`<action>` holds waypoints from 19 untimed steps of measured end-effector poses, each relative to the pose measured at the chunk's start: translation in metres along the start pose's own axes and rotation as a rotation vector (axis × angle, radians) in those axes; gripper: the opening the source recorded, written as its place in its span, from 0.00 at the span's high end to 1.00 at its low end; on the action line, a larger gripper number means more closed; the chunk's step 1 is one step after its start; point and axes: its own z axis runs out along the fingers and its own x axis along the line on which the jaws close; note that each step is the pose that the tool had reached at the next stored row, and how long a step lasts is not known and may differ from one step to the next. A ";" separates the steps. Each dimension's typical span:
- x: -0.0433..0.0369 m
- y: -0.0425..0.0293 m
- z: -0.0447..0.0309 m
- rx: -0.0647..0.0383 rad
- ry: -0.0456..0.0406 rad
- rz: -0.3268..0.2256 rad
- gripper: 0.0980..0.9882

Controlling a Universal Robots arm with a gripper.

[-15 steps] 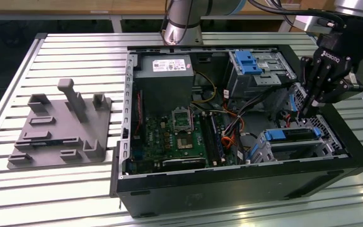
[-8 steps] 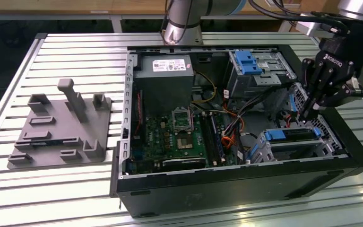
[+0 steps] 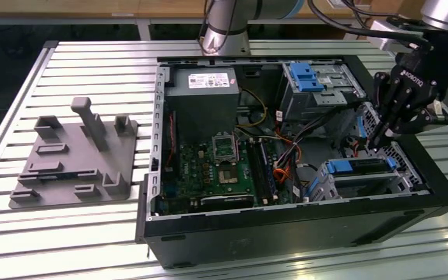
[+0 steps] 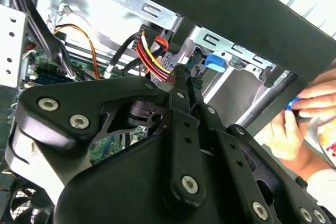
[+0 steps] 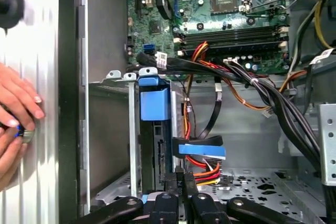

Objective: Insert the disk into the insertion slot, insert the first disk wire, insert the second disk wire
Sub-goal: 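Insert the first disk wire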

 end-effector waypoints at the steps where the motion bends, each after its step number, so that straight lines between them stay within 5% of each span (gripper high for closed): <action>1: 0.0009 0.0005 0.0002 0.001 -0.0079 0.000 0.93; 5: 0.0057 0.0017 0.0012 0.002 -0.0351 -0.002 0.93; 13: 0.0075 0.0016 0.0016 0.002 -0.0406 -0.003 0.93; 17: 0.0098 0.0014 0.0021 0.001 -0.0808 -0.009 0.93; 19: 0.0127 0.0013 0.0026 0.001 -0.0888 -0.009 0.93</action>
